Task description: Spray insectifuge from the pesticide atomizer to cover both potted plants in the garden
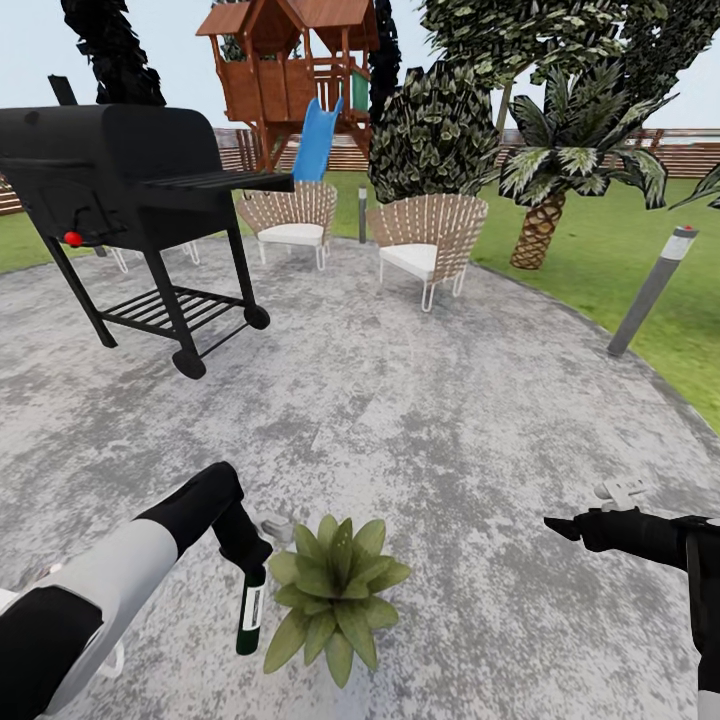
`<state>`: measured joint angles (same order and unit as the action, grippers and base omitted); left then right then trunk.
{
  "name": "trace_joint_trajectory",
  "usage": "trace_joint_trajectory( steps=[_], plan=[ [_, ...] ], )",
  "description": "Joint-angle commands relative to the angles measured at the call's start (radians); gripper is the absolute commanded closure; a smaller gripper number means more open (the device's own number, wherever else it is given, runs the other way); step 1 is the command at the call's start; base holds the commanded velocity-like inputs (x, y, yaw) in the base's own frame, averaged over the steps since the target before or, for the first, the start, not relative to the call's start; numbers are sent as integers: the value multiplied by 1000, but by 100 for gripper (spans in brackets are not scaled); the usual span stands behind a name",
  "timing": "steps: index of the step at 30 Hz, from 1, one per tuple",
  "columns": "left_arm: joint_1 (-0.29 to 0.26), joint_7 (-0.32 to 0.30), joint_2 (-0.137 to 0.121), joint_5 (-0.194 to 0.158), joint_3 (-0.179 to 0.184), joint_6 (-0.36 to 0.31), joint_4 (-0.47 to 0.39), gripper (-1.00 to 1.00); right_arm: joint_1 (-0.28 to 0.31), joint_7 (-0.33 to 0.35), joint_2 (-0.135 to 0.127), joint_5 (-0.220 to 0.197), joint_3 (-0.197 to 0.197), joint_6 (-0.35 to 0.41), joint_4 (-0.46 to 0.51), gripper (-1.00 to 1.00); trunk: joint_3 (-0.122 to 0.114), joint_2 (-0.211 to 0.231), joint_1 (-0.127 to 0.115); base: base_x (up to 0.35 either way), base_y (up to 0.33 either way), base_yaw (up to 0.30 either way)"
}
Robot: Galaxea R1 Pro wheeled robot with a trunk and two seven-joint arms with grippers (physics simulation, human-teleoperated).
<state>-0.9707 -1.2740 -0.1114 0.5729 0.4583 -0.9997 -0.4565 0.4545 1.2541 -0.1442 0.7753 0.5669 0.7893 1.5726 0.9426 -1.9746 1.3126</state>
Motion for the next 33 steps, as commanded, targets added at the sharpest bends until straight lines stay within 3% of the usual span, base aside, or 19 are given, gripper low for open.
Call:
trace_joint_trajectory(
  steps=[1,33],
  plan=[
    [1,-10,0,8,2,-8,-2,100,1,10,0,9,1,7,1,-100,2,0,0,2,1,0],
    [12,13,-12,9,-4,-8,-2,100,1,10,0,9,1,7,1,-100,13,0,0,0,0,9]
  ],
)
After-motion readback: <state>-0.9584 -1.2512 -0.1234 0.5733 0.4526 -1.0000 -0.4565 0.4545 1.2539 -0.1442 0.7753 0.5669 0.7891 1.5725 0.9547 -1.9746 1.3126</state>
